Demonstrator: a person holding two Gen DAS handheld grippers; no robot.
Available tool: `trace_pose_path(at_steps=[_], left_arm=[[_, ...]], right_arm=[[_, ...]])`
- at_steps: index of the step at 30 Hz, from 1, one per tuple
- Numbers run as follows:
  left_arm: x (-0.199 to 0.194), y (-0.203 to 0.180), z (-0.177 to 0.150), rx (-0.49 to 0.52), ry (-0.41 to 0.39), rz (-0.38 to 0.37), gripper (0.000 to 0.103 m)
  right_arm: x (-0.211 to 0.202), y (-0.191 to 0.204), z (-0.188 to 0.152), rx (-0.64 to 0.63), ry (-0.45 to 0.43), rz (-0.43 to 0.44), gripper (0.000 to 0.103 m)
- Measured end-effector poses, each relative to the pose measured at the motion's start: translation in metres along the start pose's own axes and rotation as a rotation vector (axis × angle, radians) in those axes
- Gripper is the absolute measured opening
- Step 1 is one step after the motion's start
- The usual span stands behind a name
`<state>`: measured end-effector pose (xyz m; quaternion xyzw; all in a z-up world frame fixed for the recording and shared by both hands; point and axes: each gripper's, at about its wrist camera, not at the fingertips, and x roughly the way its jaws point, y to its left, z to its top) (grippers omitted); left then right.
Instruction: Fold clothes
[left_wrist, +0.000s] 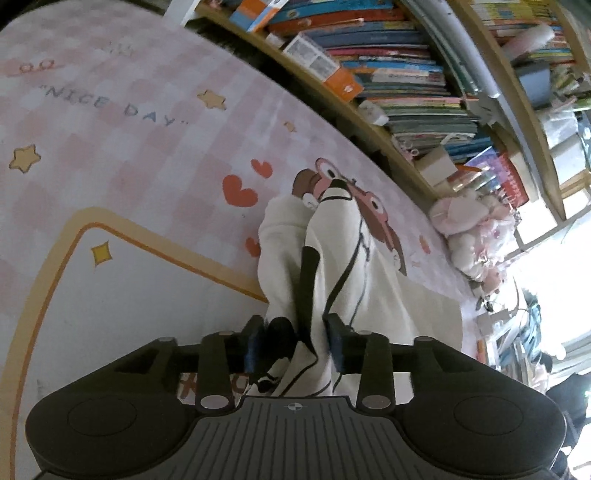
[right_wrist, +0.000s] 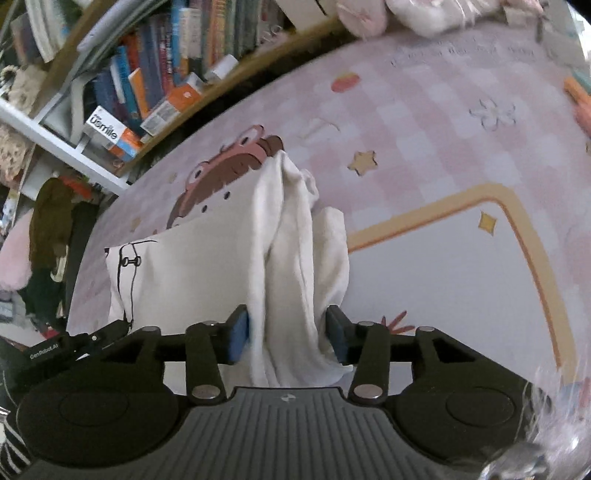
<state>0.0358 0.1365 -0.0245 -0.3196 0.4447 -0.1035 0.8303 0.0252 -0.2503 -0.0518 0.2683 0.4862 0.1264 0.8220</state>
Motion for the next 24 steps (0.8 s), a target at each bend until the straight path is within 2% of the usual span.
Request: trace_pose_path(at_steps=[5, 6, 8, 11, 15, 24], left_arm=[[0.005, 0.007, 0.000, -0.042, 0.007, -0.036, 0.038], [0.005, 0.008, 0.000, -0.049, 0.005, -0.041, 0.038], [0.006, 0.007, -0.002, -0.050, 0.007, -0.042, 0.030], [0.003, 0.004, -0.004, -0.058, 0.009, -0.052, 0.024], [-0.008, -0.002, -0.008, -0.029, 0.029, -0.065, 0.022], [-0.017, -0.006, -0.024, 0.029, 0.075, -0.047, 0.024]], right_arm=[[0.006, 0.002, 0.003, 0.004, -0.003, 0.022, 0.045], [0.008, 0.003, 0.003, -0.006, 0.001, 0.021, 0.038], [0.011, 0.009, 0.003, -0.037, 0.011, 0.010, 0.030], [0.008, 0.016, 0.002, -0.083, 0.003, 0.003, 0.023], [-0.002, 0.021, -0.002, -0.128, 0.012, -0.010, 0.022], [-0.014, 0.014, -0.022, -0.112, 0.044, -0.026, 0.024]])
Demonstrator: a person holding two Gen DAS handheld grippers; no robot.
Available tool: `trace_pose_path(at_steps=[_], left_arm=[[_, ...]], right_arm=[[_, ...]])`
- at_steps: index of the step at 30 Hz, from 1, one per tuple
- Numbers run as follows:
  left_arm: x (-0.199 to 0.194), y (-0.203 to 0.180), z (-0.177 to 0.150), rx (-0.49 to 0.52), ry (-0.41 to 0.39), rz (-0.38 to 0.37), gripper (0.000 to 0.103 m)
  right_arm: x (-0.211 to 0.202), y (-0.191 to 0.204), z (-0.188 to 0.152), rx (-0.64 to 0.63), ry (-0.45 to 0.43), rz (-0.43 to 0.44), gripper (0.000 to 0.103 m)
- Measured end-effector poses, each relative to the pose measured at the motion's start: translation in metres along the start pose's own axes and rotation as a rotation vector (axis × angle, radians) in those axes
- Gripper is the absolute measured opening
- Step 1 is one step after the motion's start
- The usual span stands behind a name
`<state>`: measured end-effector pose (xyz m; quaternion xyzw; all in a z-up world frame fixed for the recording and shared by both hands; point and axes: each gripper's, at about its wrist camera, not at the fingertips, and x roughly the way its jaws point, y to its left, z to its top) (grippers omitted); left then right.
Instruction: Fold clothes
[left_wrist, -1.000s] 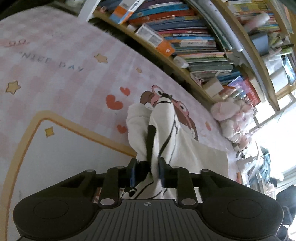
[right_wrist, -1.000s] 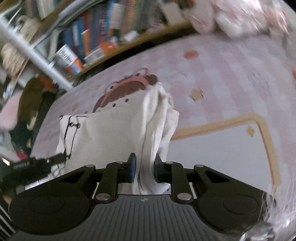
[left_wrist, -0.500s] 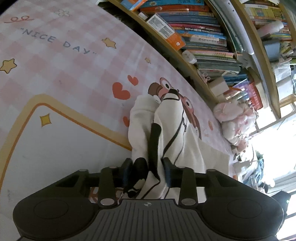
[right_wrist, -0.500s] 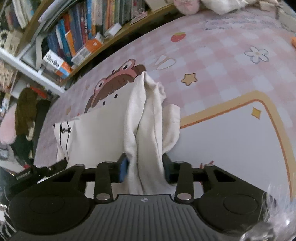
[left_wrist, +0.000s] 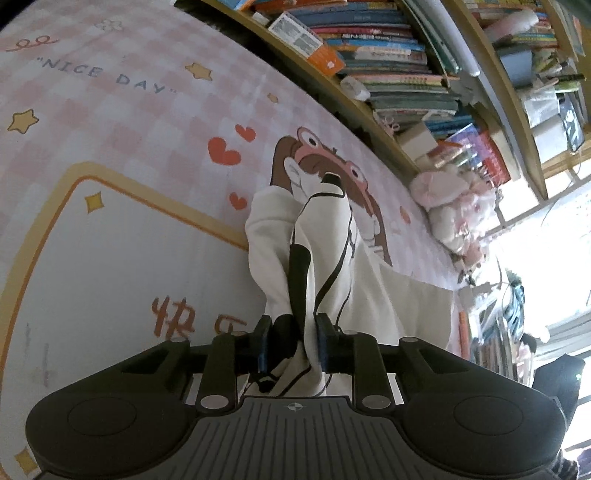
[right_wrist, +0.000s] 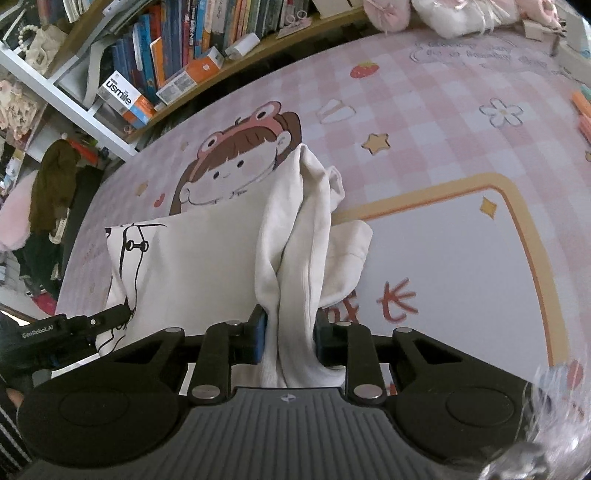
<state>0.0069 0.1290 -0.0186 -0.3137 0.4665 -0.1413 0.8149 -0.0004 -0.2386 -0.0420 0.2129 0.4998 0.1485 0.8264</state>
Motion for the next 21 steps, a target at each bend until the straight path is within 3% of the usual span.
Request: trace_pose_path(at_steps=[4, 8, 14, 18, 21], left_arm=[[0.002, -0.001, 0.001, 0.015, 0.009, 0.021, 0.029], [0.003, 0.000, 0.000, 0.010, 0.012, 0.027, 0.034], [0.002, 0.007, -0.002, -0.008, 0.009, 0.005, 0.035], [0.003, 0.007, -0.002, -0.004, 0.007, 0.001, 0.035], [0.002, 0.006, -0.004, 0.000, -0.002, 0.005, 0.035]], right_arm=[[0.000, -0.005, -0.003, 0.020, 0.002, -0.001, 0.028], [0.000, -0.008, -0.003, 0.038, 0.003, -0.019, 0.041], [0.000, -0.009, -0.002, 0.023, 0.005, -0.012, 0.041], [0.004, -0.006, -0.002, -0.002, 0.016, -0.012, 0.031], [0.004, -0.006, -0.002, -0.002, 0.014, -0.012, 0.030]])
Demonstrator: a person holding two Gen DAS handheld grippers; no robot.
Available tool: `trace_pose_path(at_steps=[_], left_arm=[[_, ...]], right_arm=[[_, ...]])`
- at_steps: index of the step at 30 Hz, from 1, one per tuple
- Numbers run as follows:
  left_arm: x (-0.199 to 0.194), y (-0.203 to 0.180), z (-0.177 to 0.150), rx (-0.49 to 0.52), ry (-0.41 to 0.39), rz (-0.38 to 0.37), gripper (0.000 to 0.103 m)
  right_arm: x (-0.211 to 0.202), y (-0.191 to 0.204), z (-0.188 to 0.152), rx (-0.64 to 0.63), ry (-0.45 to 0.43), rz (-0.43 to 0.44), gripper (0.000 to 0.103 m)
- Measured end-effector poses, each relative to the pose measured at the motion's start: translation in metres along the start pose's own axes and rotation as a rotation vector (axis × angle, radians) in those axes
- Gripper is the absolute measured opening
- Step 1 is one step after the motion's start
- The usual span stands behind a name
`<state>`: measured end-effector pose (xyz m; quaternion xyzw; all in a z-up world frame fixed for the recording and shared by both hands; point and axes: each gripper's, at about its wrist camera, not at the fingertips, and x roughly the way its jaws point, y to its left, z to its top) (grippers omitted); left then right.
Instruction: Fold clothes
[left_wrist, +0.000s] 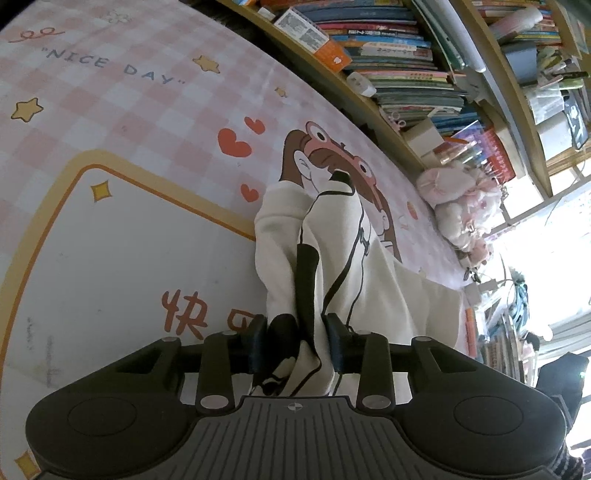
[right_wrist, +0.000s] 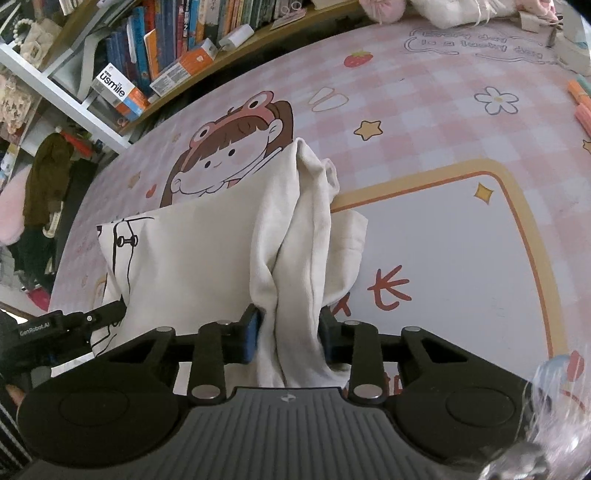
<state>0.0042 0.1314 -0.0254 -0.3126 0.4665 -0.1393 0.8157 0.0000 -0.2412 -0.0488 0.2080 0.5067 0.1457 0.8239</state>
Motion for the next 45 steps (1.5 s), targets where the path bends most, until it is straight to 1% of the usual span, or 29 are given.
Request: trace_pose_path(at_steps=[18, 21, 25, 28, 32, 37, 45], left_arm=[[0.000, -0.003, -0.003, -0.001, -0.011, 0.008, 0.035], [0.000, -0.004, -0.003, 0.003, -0.010, 0.009, 0.031], [-0.001, -0.006, -0.002, 0.017, -0.004, 0.009, 0.023], [-0.004, -0.011, 0.000, 0.029, -0.010, 0.007, 0.021], [-0.011, -0.017, 0.004, 0.026, -0.036, -0.033, 0.020], [-0.014, -0.027, 0.014, 0.029, -0.057, -0.077, 0.020], [-0.006, -0.039, 0.039, 0.042, -0.074, -0.117, 0.020]], right_arm=[[-0.001, 0.000, -0.003, 0.013, -0.018, -0.002, 0.030], [0.000, 0.001, -0.003, 0.012, -0.020, -0.002, 0.030], [-0.001, 0.001, -0.003, 0.007, -0.022, 0.007, 0.025], [-0.005, 0.005, -0.001, -0.012, -0.031, 0.005, 0.022], [-0.017, 0.014, 0.002, -0.051, -0.071, 0.008, 0.020], [-0.027, 0.018, 0.011, -0.051, -0.108, 0.020, 0.020], [-0.034, 0.020, 0.034, -0.057, -0.151, 0.033, 0.020]])
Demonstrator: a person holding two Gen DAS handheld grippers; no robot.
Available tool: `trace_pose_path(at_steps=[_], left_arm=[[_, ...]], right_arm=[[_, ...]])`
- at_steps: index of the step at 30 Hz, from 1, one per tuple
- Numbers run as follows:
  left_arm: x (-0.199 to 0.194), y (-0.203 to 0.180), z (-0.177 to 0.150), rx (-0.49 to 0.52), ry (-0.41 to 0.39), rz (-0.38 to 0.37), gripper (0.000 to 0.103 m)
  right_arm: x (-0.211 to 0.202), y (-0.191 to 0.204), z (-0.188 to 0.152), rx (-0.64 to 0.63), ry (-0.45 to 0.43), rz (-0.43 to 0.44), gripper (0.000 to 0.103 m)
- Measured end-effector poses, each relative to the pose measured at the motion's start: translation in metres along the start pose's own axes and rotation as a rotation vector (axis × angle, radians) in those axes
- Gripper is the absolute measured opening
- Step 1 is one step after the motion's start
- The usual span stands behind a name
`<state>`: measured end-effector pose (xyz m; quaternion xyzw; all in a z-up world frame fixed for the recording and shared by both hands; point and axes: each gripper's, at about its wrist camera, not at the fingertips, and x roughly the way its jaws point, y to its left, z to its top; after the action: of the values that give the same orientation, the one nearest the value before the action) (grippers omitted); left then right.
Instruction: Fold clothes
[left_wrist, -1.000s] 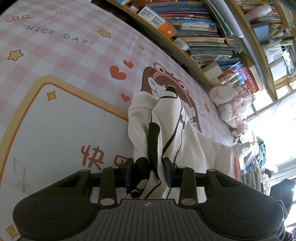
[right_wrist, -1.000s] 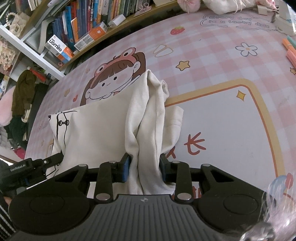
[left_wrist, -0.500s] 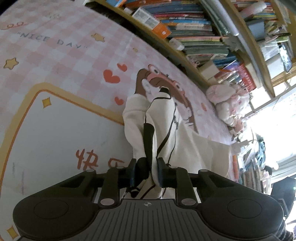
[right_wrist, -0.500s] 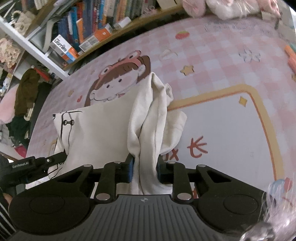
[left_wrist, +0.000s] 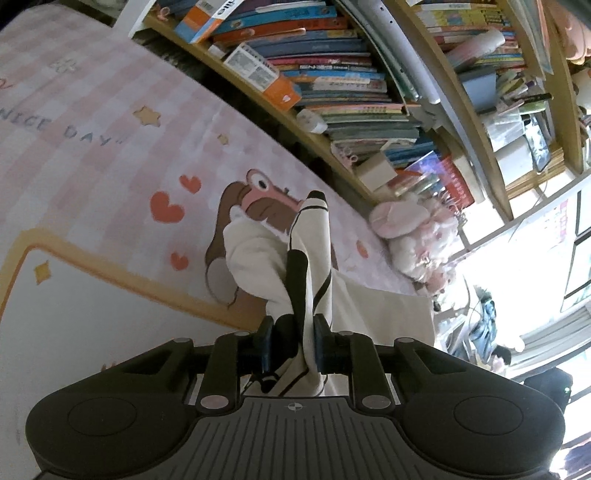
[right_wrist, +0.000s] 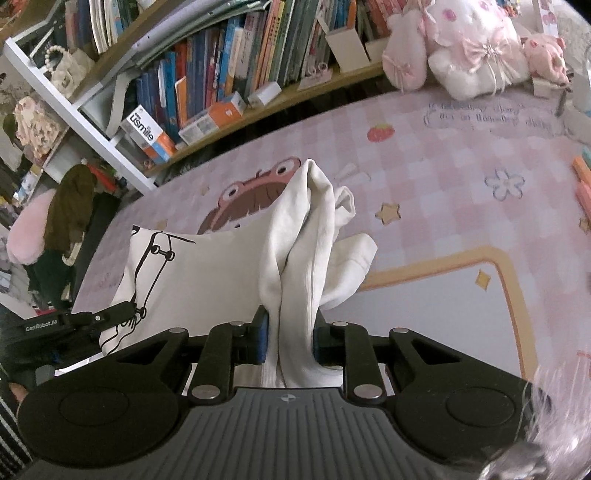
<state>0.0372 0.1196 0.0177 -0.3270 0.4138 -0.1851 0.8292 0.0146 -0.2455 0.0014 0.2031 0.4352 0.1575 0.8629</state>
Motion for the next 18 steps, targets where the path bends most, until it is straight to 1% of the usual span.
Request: trace_pose_path(at_steps=[8, 18], left_arm=[[0.023, -0.006, 0.034, 0.039, -0.014, -0.013, 0.020], [0.057, -0.003, 0.077, 0.054, -0.028, -0.016, 0.020]], right_arm=[[0.011, -0.001, 0.035, -0.023, -0.030, 0.002, 0.019], [0.043, -0.004, 0.089, -0.062, -0.048, 0.008, 0.019]])
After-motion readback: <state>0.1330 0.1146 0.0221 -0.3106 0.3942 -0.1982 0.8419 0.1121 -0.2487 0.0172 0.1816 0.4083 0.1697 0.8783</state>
